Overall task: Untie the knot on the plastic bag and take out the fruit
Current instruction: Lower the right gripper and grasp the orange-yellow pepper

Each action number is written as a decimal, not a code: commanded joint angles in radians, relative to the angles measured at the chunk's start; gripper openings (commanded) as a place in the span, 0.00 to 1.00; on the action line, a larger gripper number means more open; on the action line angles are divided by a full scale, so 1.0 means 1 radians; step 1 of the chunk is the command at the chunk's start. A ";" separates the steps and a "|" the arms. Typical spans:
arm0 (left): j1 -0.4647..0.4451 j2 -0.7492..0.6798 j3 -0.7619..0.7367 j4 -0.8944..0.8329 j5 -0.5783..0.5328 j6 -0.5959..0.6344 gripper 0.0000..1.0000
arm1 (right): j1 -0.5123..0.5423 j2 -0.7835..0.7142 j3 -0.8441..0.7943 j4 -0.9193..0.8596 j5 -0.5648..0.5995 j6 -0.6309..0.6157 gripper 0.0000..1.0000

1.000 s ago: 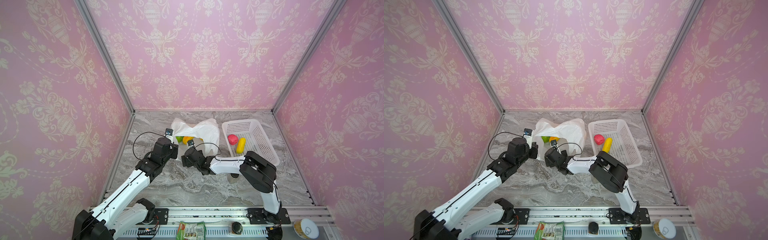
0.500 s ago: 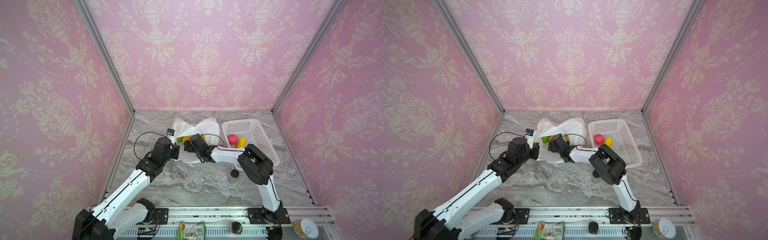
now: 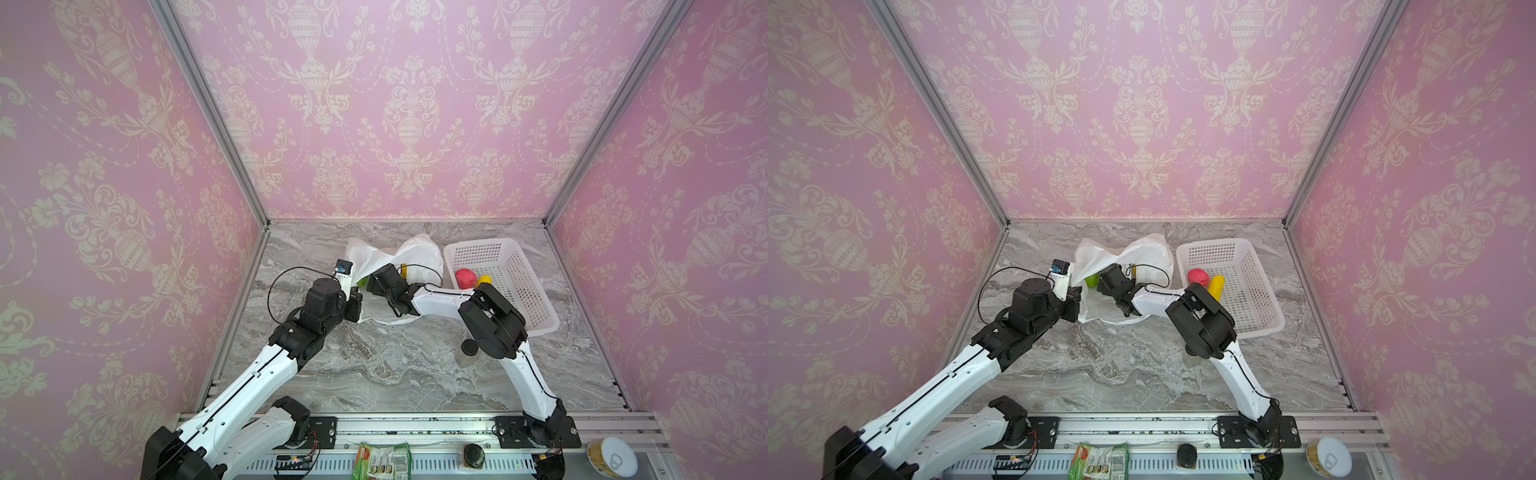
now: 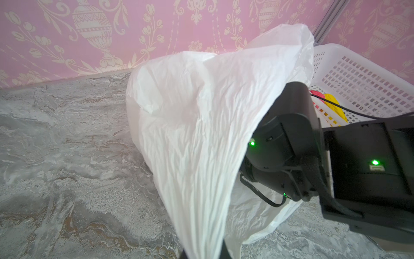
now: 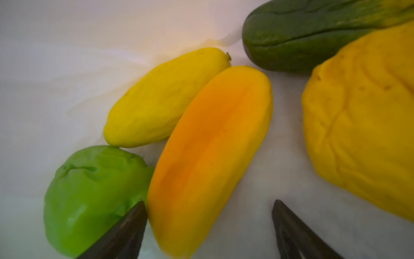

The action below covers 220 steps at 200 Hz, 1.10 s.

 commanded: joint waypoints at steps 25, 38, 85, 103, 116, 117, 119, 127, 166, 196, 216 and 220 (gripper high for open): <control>-0.007 -0.018 -0.014 0.008 0.035 0.005 0.00 | -0.027 0.026 0.001 0.004 -0.041 0.027 0.73; -0.008 -0.032 -0.017 0.006 0.023 0.004 0.00 | -0.033 0.031 0.010 0.009 -0.071 0.026 0.69; -0.008 -0.049 -0.026 0.019 0.035 0.005 0.00 | -0.040 0.069 0.102 -0.085 -0.088 0.018 0.81; -0.008 -0.039 -0.022 0.014 0.016 0.007 0.00 | -0.042 0.069 0.103 -0.078 -0.096 0.016 0.78; -0.007 -0.034 -0.019 0.013 0.009 0.008 0.00 | -0.046 0.065 0.095 -0.065 -0.106 0.015 0.66; -0.008 -0.032 -0.019 0.013 0.009 0.007 0.00 | -0.046 0.065 0.095 -0.065 -0.107 0.014 0.65; -0.008 -0.032 -0.018 0.013 0.007 0.007 0.00 | -0.046 0.063 0.092 -0.063 -0.106 0.014 0.63; -0.008 -0.026 -0.015 0.012 0.005 0.008 0.00 | -0.045 0.052 0.077 -0.052 -0.106 0.013 0.57; -0.008 0.004 -0.005 0.002 -0.044 0.008 0.00 | -0.046 -0.051 -0.066 0.052 -0.099 -0.033 0.48; -0.007 0.012 0.004 -0.005 -0.056 0.009 0.00 | -0.043 -0.150 -0.149 0.087 -0.106 -0.073 0.43; -0.008 0.012 0.001 -0.005 -0.069 0.008 0.00 | -0.040 -0.207 -0.179 0.079 -0.137 -0.091 0.41; -0.008 0.012 0.001 -0.005 -0.070 0.009 0.00 | -0.038 -0.224 -0.189 0.083 -0.141 -0.095 0.40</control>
